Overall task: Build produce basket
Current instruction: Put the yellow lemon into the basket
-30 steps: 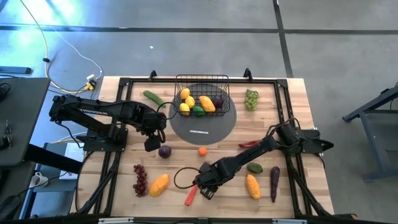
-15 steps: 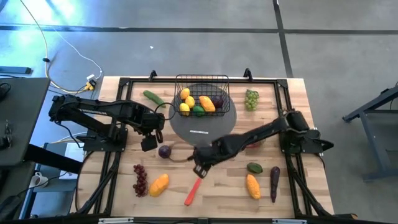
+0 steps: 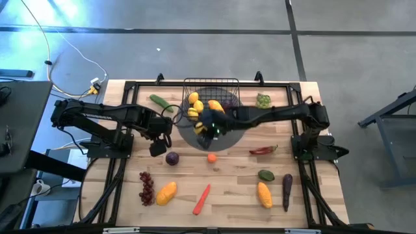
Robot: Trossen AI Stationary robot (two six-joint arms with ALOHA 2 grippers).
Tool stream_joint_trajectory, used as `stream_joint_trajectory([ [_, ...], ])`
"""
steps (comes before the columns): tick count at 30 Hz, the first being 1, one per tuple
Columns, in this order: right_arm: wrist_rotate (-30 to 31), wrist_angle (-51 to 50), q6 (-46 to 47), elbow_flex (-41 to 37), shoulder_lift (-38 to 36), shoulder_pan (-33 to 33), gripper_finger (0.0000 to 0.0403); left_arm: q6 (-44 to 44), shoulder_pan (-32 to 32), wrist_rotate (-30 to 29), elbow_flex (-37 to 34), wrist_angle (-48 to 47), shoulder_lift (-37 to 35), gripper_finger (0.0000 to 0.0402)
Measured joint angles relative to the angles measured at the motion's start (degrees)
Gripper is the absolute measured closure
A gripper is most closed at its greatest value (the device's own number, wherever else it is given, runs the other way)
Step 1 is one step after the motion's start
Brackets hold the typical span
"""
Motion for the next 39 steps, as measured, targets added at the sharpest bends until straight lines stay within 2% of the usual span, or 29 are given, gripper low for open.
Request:
stream_joint_trajectory([
  [6, -1.65, 3.63, -7.74, 0.00, -0.05, -6.88, 0.0285, -5.42, 1.25, -1.08, 0.00, 0.28, 0.00, 0.0147],
  [14, -6.34, 9.51, -14.67, 0.00, -0.05, -16.07, 0.0284, -13.47, 3.44, -8.04, 0.00, 4.53, 0.00, 0.0147],
  [18, -10.38, 11.85, -18.40, 0.00, 0.36, -20.20, 0.0284, -14.71, 4.69, -11.03, 0.00, 7.55, 0.00, 0.0147],
  [22, -10.83, 13.45, -21.25, 0.00, 0.88, -23.43, 0.0284, -15.45, 5.82, -13.78, 0.00, 10.15, 0.00, 0.0147],
  [30, -12.68, 15.61, -22.80, 0.07, 4.79, -27.14, 0.0272, -15.91, 7.29, -16.69, 0.00, 14.60, 0.02, 0.0147],
  [39, -13.12, 15.73, -22.87, 0.07, 10.94, -28.01, 0.0270, -17.12, 7.67, -15.82, 0.02, 14.88, 0.02, 0.0147],
])
